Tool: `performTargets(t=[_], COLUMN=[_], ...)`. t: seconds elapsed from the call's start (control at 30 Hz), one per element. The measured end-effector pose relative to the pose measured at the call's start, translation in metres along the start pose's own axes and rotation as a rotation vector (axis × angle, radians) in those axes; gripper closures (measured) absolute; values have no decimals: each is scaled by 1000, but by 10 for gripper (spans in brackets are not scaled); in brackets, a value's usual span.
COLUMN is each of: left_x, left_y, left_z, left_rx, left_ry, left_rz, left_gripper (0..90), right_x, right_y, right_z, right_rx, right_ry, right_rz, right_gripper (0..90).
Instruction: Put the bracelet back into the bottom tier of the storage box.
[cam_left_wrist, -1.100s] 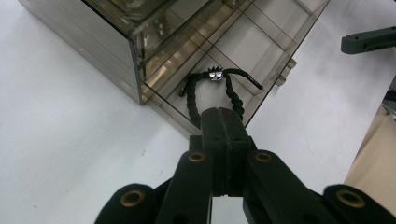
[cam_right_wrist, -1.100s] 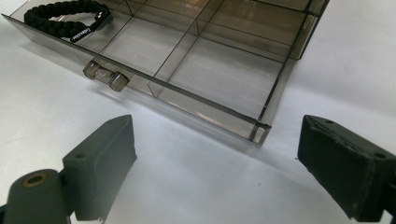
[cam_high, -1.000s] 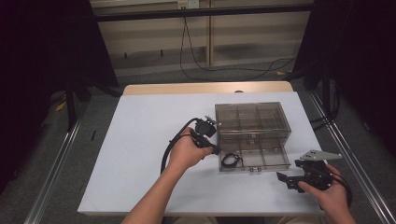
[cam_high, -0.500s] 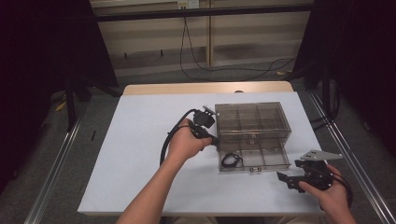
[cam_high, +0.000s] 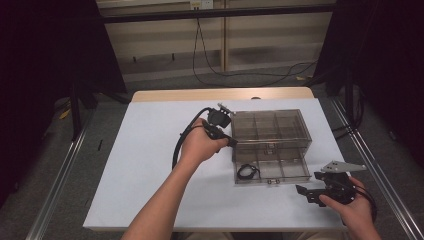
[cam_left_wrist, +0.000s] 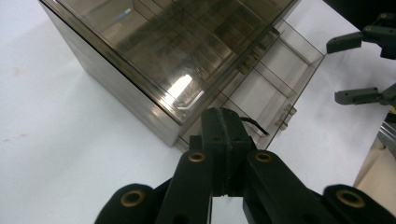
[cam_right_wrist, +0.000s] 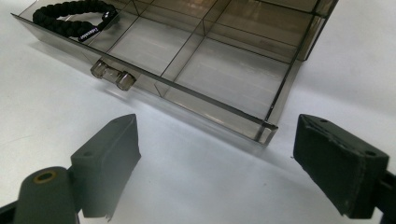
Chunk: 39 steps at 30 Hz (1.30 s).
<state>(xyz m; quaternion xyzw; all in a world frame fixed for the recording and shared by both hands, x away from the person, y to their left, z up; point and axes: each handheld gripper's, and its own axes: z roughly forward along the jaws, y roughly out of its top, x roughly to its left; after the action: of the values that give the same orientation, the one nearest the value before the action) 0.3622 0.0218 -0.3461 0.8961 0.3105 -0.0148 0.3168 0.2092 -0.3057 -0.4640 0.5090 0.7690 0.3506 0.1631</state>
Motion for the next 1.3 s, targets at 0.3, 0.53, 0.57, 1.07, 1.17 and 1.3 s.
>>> performTargets(t=[0.3,0.53,0.57,1.07,1.17,1.3], left_x=[3,6,7,12,12,13], left_y=[15,22,22,22,21,18], left_z=[-1,4,5,22,25,30], left_rx=[-28,-36,-38,-22,-21,-10], left_ry=[16,29,36,43,45,59], left_rz=[-2,-2,-7,-16,-9,-16], left_gripper=[900,900,900,900,900,900], right_x=[0,-1,-1,0,0,1], right_y=[0,0,0,-3,-3,-4], right_z=[0,0,0,-4,-5,-5], right_rx=[1,0,0,1,0,3], right_ry=[5,9,9,14,17,24], right_rz=[2,-4,-4,-9,-4,-2], right_gripper=[149,160,161,214,222,240])
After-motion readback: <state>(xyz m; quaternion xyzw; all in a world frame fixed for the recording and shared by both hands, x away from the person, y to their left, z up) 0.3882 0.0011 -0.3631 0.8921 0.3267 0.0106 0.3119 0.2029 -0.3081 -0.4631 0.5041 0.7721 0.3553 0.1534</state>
